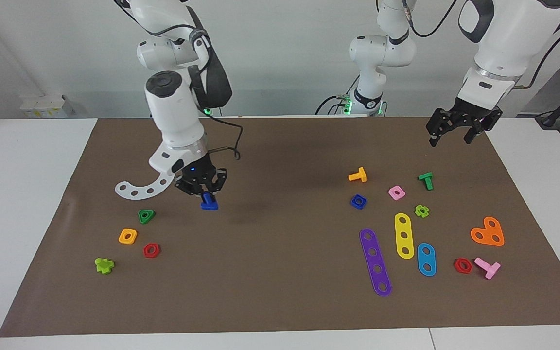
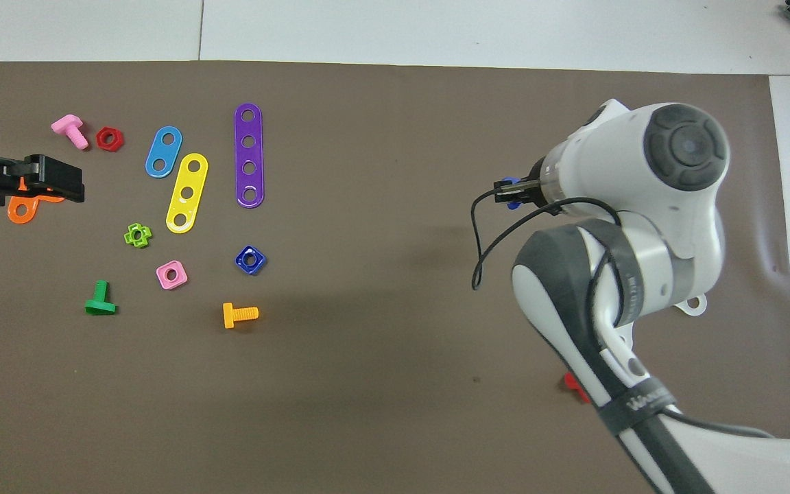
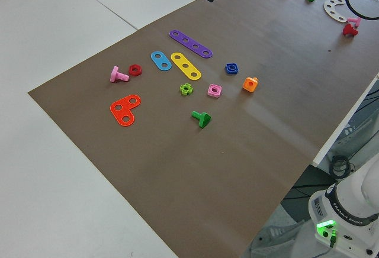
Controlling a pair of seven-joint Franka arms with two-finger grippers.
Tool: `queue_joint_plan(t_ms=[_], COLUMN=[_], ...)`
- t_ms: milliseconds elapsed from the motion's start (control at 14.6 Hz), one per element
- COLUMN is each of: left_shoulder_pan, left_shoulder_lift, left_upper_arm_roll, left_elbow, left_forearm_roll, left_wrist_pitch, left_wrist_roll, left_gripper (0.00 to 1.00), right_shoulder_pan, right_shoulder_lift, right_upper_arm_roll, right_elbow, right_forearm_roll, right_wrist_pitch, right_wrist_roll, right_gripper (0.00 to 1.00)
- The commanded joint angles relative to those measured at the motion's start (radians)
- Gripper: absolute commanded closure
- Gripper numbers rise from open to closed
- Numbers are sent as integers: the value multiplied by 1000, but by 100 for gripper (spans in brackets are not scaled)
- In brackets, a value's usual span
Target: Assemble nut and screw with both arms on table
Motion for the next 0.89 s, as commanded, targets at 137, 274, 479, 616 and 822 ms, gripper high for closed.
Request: queue_joint_plan(t_ms=[137,274,479,616,822], left_shoulder_pan=[6,5,5,5,-3], left_shoulder_lift=[-36,-46,-44,-35,-6], left_upper_arm_roll=[-5,-5,-4,-4,-5], left_elbow=[-50,-67,-67,-81,-139], left_forearm_roll=[-6,-6,-31,-44,-47], left_wrist_pitch=[2,2,10,14,81], left_wrist_roll=[-2,-3,-8,-10,-10], left_gripper=[5,5,5,5,5], right_shoulder_pan=[152,221,272,284,310], right_shoulder_lift=[172,227,335,389,409], right_upper_arm_roll=[-1,-2,1,1,1], right_elbow=[158,158,204,259,277], right_forearm_roll=[-23,-52,-164,-166,-164], right_wrist_pitch=[38,78,136,145,171], right_wrist_roll=[276,361,534,559,584], right_gripper=[100,100,100,100,100])
